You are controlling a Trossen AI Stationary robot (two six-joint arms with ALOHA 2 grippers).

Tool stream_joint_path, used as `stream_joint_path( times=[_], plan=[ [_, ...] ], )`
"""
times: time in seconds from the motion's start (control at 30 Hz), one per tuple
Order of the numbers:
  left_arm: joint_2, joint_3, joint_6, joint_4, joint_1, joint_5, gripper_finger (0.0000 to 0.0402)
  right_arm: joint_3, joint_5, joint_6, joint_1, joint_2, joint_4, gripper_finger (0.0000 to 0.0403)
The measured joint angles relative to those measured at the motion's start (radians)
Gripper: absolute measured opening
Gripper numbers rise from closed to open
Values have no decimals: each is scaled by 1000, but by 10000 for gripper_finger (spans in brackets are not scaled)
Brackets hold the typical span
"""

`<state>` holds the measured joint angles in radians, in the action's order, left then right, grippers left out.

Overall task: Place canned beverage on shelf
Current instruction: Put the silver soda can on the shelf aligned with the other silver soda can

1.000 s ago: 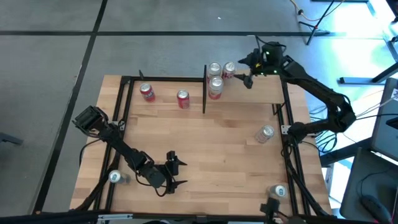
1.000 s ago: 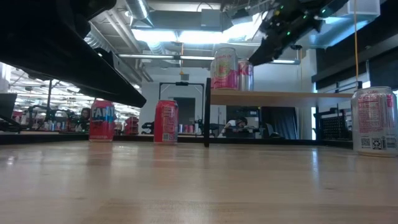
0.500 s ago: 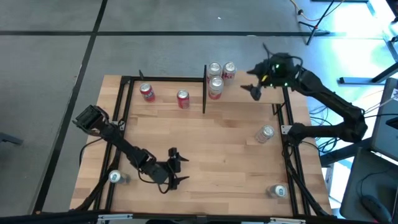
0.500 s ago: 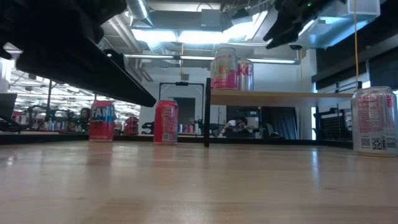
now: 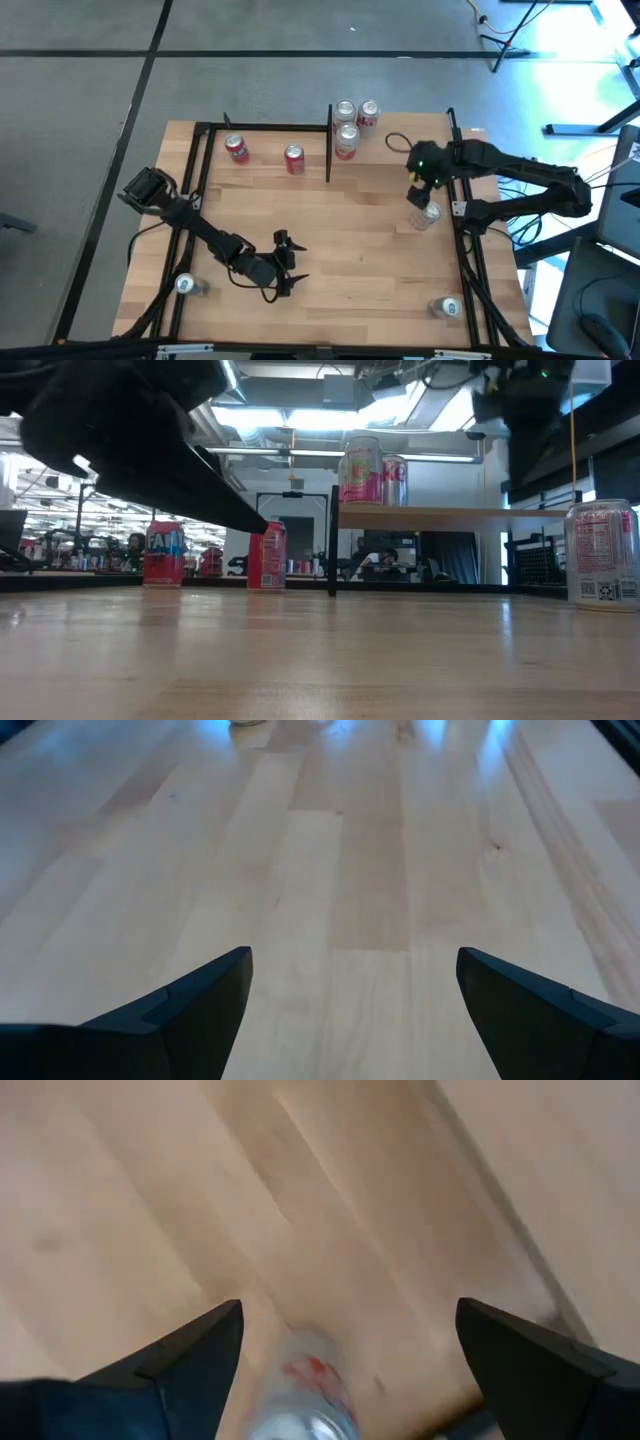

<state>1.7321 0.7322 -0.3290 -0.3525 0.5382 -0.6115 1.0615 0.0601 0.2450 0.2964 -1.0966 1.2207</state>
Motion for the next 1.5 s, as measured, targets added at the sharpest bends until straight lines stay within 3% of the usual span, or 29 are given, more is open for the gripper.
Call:
stream_joint_path(
  times=[0.13, 0.5, 0.7, 1.1, 1.3, 1.5],
  plan=[
    [0, 0, 2, 0, -25, 1, 346, -50, 67, 105, -50, 0, 66, 349],
    [0, 0, 2, 0, -69, 55, 346, -134, 51, 255, -96, 0, 98, 349],
    [0, 0, 1, 0, -59, 56, 346, -191, -58, 276, -94, 0, 89, 349],
    [0, 0, 1, 0, -75, 56, 346, -189, -113, 304, -94, -1, 94, 349],
    [0, 0, 1, 1, -75, 56, 346, -168, -132, 399, -95, 0, 215, 349],
    [0, 0, 1, 1, -75, 56, 346, -202, -145, 459, -187, -1, 178, 349]
  ],
)
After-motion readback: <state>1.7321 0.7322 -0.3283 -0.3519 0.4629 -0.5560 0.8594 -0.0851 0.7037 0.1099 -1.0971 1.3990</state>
